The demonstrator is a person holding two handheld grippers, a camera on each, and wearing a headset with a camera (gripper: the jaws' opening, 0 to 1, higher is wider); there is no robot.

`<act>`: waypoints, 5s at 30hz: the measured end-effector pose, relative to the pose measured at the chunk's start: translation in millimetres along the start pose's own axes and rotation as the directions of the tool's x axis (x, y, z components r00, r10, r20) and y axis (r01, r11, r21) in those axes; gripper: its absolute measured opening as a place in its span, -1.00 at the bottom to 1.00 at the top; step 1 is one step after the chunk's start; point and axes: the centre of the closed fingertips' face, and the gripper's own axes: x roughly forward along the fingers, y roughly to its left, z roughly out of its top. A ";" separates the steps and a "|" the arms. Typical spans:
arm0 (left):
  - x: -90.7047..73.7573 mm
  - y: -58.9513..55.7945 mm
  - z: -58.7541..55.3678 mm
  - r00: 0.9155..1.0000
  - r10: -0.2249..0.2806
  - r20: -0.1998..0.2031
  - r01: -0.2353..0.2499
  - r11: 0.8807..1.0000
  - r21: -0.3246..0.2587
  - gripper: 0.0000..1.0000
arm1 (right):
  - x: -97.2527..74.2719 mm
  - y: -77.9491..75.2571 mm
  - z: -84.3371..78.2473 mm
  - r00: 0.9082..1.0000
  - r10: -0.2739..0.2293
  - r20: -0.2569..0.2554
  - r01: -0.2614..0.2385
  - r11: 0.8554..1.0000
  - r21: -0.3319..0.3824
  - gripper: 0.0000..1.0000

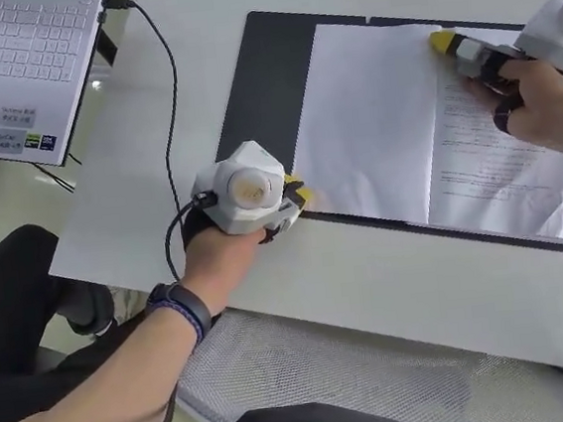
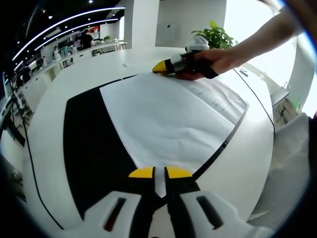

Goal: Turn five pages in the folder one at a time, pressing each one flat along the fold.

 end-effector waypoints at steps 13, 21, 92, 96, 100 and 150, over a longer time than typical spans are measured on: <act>-0.5 -0.7 0.0 1.000 -0.004 -0.003 0.004 1.000 -0.001 -0.87 | 11.9 -9.1 15.7 0.998 -0.025 0.051 0.023 0.999 0.044 -1.00; -1.4 -1.0 0.2 1.000 -0.003 -0.002 0.003 1.000 -0.006 -0.88 | 5.9 -5.1 6.7 1.000 -0.003 0.017 0.003 1.000 0.023 -1.00; 1.6 1.6 -1.8 1.000 -0.018 0.016 0.018 0.999 -0.045 -0.93 | -151.9 97.5 -176.2 0.968 0.128 -0.216 -0.137 0.990 -0.028 -1.00; 1.1 0.7 -1.7 1.000 -0.018 0.015 0.019 0.999 -0.040 -0.92 | -156.8 98.3 -181.5 0.966 0.128 -0.226 -0.138 0.990 -0.031 -1.00; 0.6 0.1 -1.7 1.000 -0.019 0.015 0.020 0.999 -0.039 -0.91 | -160.4 98.8 -185.5 0.964 0.127 -0.235 -0.138 0.990 -0.033 -1.00; -10.8 -16.1 15.8 0.995 -0.096 0.035 0.097 0.995 -0.034 -0.46 | -194.8 97.8 -154.3 0.976 0.053 -0.213 -0.083 0.987 -0.134 -0.62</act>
